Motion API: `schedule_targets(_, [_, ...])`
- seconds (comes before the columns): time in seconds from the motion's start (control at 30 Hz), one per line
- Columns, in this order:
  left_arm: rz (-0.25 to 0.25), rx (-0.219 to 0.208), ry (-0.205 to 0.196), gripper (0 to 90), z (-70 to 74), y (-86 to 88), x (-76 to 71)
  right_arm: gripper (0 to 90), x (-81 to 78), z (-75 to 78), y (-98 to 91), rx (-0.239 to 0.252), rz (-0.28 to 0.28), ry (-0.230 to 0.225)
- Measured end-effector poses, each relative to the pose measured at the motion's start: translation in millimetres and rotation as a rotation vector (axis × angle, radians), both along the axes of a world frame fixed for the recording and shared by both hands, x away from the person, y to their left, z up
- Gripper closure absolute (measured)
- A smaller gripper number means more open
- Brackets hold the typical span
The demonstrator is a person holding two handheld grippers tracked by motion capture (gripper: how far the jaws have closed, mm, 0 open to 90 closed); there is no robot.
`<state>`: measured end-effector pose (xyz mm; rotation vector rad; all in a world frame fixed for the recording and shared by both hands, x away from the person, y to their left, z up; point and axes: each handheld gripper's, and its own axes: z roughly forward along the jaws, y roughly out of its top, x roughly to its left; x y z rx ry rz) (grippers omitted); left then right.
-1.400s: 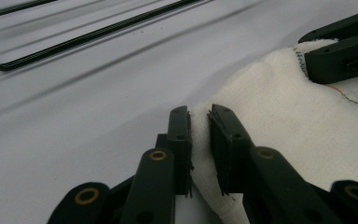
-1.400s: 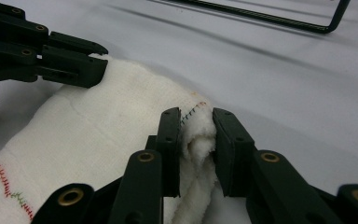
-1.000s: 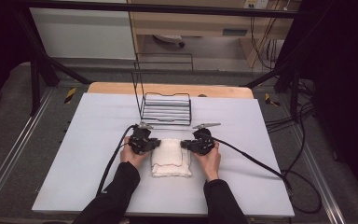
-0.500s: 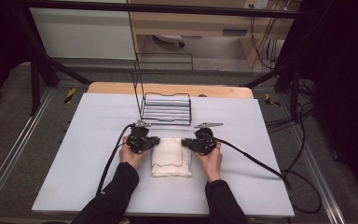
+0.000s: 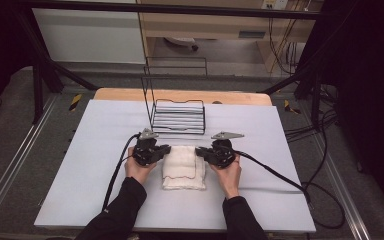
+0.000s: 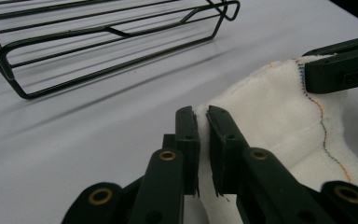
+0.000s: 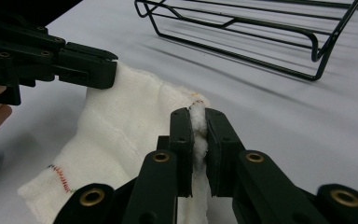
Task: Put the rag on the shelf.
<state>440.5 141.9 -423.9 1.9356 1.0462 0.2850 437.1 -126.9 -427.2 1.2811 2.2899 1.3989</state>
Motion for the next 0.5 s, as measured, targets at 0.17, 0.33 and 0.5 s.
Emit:
schedule_targets(0.17, [-0.007, -0.011, -0.035, 82.5, 4.9, 0.8, -6.5, 82.3, -6.8, 7.5, -2.3, 0.020, 0.003, -0.028])
schedule_targets(0.33, [-0.010, -0.022, -0.062, 82.5, 10.3, 1.9, -10.5, 82.2, -10.7, 11.5, -4.1, 0.030, 0.007, -0.052])
schedule_targets(0.5, [-0.012, -0.037, -0.092, 82.5, 15.8, 2.0, -15.8, 82.2, -15.3, 16.7, -6.2, 0.046, 0.008, -0.079])
